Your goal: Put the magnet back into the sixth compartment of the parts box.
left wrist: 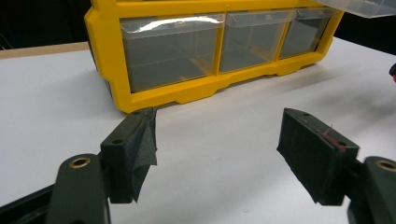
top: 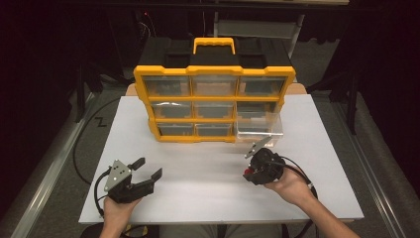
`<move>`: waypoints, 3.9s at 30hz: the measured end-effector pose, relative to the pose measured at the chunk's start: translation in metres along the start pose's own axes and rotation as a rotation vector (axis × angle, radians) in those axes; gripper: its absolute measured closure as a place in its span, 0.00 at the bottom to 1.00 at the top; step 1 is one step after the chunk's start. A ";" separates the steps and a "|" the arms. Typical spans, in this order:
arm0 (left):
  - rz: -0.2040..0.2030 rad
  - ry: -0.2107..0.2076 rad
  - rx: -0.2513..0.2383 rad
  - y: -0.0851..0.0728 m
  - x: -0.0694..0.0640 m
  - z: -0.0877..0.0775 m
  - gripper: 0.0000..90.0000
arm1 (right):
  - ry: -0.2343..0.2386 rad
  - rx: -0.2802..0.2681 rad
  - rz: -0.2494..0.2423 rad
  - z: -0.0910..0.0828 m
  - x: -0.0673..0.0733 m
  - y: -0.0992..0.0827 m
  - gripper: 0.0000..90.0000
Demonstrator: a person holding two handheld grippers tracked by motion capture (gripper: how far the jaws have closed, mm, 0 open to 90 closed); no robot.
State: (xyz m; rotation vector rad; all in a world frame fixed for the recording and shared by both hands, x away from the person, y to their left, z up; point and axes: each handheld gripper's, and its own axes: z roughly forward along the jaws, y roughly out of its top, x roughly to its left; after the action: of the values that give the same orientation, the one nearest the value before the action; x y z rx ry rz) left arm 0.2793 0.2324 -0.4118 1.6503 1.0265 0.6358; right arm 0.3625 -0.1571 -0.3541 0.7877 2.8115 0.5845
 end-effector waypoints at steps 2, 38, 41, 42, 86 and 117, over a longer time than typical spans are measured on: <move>0.000 0.000 0.000 0.000 0.000 0.000 0.31 | 0.000 -0.003 0.001 -0.002 0.000 0.000 0.72; 0.002 -0.002 0.003 0.000 0.000 0.001 0.31 | 0.027 -0.050 0.007 -0.039 -0.006 0.008 0.72; 0.001 0.000 0.001 0.000 0.000 0.001 0.31 | 0.027 -0.052 0.007 -0.041 -0.006 0.009 0.72; 0.001 0.001 0.000 0.000 0.000 0.000 0.31 | 0.029 -0.054 0.007 -0.042 -0.006 0.009 0.72; 0.005 -0.002 0.004 0.000 0.000 0.001 0.31 | 0.028 -0.139 0.016 -0.094 -0.016 0.020 0.72; 0.003 -0.008 0.001 0.000 -0.001 0.002 0.32 | 0.010 -0.181 0.013 -0.119 -0.021 0.035 0.72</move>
State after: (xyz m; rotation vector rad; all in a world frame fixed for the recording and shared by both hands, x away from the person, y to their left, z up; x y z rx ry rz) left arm 0.2800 0.2303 -0.4120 1.6541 1.0185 0.6300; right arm 0.3666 -0.1793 -0.2305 0.7697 2.7146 0.8331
